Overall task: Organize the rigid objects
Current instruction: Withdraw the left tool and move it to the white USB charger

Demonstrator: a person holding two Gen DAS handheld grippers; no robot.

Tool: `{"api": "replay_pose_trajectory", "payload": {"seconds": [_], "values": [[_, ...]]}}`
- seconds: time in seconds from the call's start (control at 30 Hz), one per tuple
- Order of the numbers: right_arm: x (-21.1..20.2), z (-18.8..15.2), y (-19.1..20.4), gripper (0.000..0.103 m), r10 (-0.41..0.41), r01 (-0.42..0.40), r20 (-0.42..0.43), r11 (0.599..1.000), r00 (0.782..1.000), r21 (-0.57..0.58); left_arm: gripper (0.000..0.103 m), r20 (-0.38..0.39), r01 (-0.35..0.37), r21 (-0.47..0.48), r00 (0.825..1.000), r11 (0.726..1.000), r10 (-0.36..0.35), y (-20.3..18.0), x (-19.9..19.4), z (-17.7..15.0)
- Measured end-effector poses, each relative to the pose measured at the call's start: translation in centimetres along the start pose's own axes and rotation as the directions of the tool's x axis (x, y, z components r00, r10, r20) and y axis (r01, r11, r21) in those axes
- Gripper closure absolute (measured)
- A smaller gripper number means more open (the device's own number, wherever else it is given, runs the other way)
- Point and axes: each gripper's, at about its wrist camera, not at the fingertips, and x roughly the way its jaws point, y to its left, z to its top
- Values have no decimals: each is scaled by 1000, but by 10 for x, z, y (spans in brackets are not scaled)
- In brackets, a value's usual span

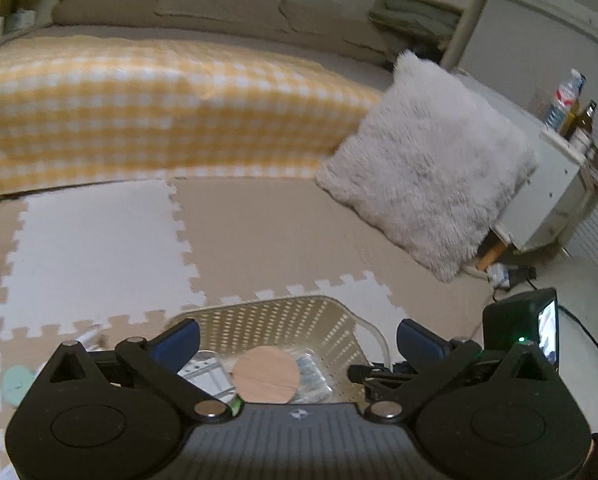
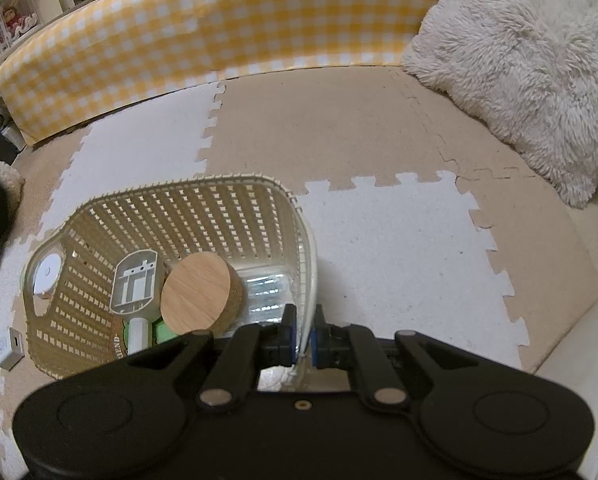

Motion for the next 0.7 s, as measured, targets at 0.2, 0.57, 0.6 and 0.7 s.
{"api": "replay_pose_trajectory", "payload": {"seconds": [0.2, 0.57, 0.6, 0.7], "values": [[0, 0, 0, 96, 0, 0, 0, 1000, 1000, -2, 0, 70, -85, -29, 994, 996, 87, 18, -42, -5], [1, 0, 0, 96, -1, 1, -1, 1000, 1000, -2, 0, 157, -284, -257, 931, 924, 330, 82, -111, -38], [1, 0, 0, 96, 0, 0, -1, 1000, 1000, -2, 0, 149, -303, -277, 924, 912, 352, 88, -114, -41], [1, 0, 1, 96, 0, 0, -1, 1000, 1000, -2, 0, 105, -369, -355, 897, 859, 429, 109, -121, -55]]}}
